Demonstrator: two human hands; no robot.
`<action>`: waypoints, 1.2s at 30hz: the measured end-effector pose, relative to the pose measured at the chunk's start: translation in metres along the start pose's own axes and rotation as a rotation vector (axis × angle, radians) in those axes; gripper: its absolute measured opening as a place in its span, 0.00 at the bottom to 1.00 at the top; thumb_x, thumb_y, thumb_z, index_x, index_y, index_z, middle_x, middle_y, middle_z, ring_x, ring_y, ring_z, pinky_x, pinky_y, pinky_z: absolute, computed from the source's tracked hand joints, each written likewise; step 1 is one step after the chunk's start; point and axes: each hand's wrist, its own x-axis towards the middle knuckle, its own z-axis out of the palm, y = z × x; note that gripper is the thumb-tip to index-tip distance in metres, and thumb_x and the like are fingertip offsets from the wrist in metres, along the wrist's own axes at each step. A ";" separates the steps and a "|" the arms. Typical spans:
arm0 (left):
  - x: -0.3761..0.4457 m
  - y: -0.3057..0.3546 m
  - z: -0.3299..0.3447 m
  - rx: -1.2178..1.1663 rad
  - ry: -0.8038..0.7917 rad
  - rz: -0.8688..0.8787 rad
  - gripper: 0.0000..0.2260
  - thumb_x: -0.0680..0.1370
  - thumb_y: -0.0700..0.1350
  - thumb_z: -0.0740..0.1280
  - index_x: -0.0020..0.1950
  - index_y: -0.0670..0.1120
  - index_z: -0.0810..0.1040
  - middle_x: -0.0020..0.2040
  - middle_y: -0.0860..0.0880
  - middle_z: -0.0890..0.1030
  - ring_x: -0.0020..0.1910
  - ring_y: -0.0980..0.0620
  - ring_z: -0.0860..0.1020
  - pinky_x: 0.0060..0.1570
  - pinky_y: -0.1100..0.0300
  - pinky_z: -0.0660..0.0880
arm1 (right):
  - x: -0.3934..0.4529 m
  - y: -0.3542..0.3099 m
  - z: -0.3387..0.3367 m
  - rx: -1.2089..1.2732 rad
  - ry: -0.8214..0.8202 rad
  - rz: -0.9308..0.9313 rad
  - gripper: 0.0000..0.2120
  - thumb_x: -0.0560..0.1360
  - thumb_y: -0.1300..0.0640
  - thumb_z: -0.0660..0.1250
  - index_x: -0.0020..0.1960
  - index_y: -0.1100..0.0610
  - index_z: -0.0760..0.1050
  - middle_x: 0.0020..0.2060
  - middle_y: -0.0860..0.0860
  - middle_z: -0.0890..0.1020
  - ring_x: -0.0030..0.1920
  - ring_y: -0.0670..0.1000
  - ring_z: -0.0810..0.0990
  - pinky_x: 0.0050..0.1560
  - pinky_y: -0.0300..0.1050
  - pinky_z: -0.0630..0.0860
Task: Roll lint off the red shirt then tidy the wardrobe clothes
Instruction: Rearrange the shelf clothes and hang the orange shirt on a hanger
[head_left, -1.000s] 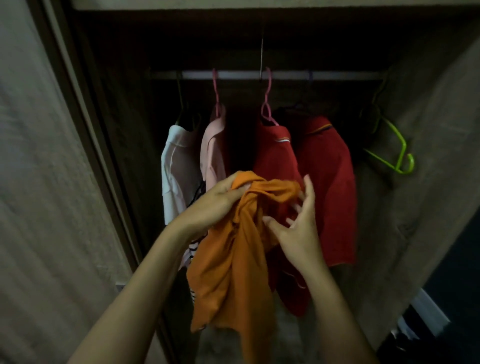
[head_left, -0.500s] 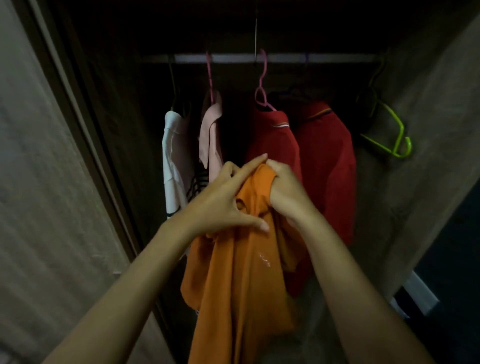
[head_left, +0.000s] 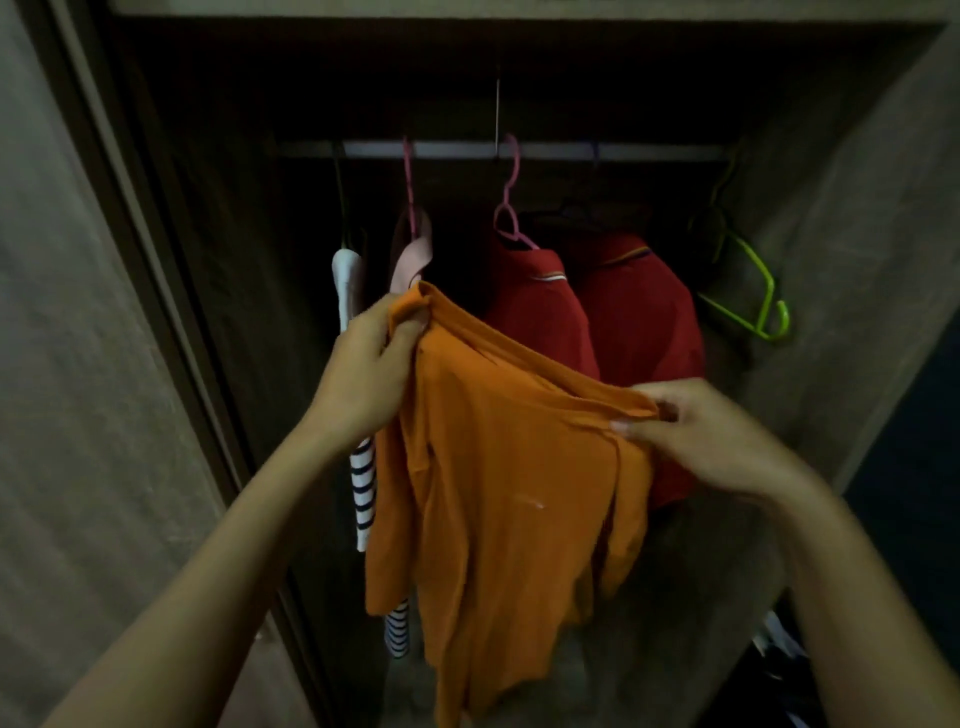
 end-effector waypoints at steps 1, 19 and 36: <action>0.001 0.002 0.000 -0.032 -0.014 -0.021 0.09 0.83 0.48 0.54 0.46 0.53 0.72 0.36 0.54 0.73 0.33 0.64 0.74 0.35 0.69 0.69 | -0.003 -0.002 -0.007 0.081 0.017 -0.011 0.07 0.76 0.61 0.67 0.45 0.53 0.83 0.39 0.48 0.85 0.40 0.45 0.81 0.45 0.42 0.78; 0.033 0.036 0.020 -0.080 0.070 0.131 0.10 0.80 0.52 0.57 0.46 0.51 0.75 0.38 0.51 0.76 0.37 0.58 0.77 0.38 0.67 0.73 | 0.020 -0.006 -0.054 0.038 0.457 0.064 0.06 0.72 0.58 0.71 0.45 0.49 0.83 0.55 0.48 0.80 0.52 0.42 0.80 0.55 0.38 0.73; 0.058 0.028 0.031 -0.030 0.005 0.213 0.11 0.74 0.59 0.60 0.49 0.56 0.77 0.46 0.58 0.82 0.45 0.62 0.79 0.46 0.67 0.73 | 0.171 0.021 -0.124 -0.264 0.679 0.510 0.19 0.74 0.55 0.65 0.61 0.64 0.75 0.60 0.62 0.79 0.60 0.61 0.78 0.58 0.49 0.75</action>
